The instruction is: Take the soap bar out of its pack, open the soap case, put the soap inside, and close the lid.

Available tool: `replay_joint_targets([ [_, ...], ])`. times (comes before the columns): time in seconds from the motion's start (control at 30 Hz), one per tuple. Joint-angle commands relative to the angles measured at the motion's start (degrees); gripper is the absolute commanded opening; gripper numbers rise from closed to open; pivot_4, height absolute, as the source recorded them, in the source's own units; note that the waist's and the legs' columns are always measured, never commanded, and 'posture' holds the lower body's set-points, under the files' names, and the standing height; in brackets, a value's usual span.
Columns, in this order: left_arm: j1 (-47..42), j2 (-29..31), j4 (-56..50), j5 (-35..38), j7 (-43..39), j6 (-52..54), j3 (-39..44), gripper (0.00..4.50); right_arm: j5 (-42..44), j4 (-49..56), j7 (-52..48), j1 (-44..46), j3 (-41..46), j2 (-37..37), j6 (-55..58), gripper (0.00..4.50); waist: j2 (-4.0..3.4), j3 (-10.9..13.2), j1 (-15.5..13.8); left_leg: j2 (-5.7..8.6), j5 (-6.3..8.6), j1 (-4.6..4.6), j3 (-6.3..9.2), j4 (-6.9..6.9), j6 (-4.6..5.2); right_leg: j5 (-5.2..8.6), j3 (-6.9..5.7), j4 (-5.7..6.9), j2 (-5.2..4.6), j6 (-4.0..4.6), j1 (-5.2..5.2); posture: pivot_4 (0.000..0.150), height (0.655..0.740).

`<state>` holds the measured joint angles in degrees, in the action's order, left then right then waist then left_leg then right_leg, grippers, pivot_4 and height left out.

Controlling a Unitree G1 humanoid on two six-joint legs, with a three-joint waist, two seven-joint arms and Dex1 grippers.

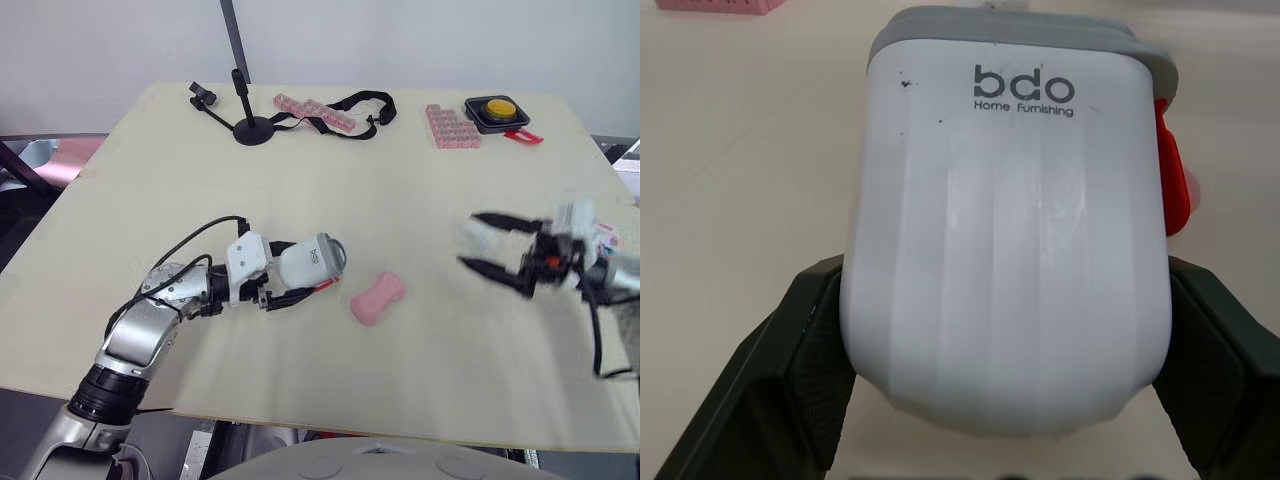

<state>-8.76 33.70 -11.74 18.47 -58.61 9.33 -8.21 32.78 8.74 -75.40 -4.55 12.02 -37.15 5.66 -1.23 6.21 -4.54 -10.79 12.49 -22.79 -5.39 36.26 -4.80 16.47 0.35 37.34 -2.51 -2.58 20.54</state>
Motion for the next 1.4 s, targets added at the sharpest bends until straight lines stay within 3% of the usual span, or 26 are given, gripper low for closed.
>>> replay_joint_targets([
  [0.03, -0.53, 2.75, -0.51, -0.28, -4.49, -2.13, -0.68, 3.49, -1.48, 2.26, -6.03, -2.13, -3.51, 0.49, -7.37, 4.47, -0.01, 0.00, 0.50, 0.00, 0.05, 0.03, -0.01, 0.00, 0.10, 0.00, 0.04, 0.02, -0.01, 0.00, 0.02, 0.150, 0.7395],
  [0.27, -1.72, 7.82, 0.90, -2.85, -9.56, -2.61, -2.19, 3.49, -2.47, -3.05, -10.40, -1.23, -7.29, 0.62, -13.54, 4.47, 0.00, -0.01, 1.48, 0.01, 0.02, 0.16, -0.01, -0.02, 0.25, 0.01, 0.03, 0.13, -0.05, 0.03, -0.03, 0.150, 0.7395],
  [0.53, -3.75, 9.64, 2.55, -6.68, -11.94, -5.12, -4.22, 3.49, -1.99, -3.68, -8.07, 1.28, -8.11, 1.09, -13.12, 4.47, 0.00, -0.01, 1.49, 0.02, 0.00, 0.11, 0.01, -0.01, 0.29, 0.02, -0.02, 0.13, -0.06, 0.04, -0.01, 0.150, 0.7395],
  [1.4, -20.86, 13.04, -1.32, -13.76, -16.75, 12.97, -13.02, 3.49, -3.52, -6.28, -5.85, -2.60, -9.62, 2.17, -18.11, 4.47, 0.00, -0.01, 1.44, 0.08, -0.03, 0.00, 0.04, 0.00, 0.40, 0.07, -0.13, 0.17, -0.17, 0.13, 0.07, 0.150, 0.7395],
])
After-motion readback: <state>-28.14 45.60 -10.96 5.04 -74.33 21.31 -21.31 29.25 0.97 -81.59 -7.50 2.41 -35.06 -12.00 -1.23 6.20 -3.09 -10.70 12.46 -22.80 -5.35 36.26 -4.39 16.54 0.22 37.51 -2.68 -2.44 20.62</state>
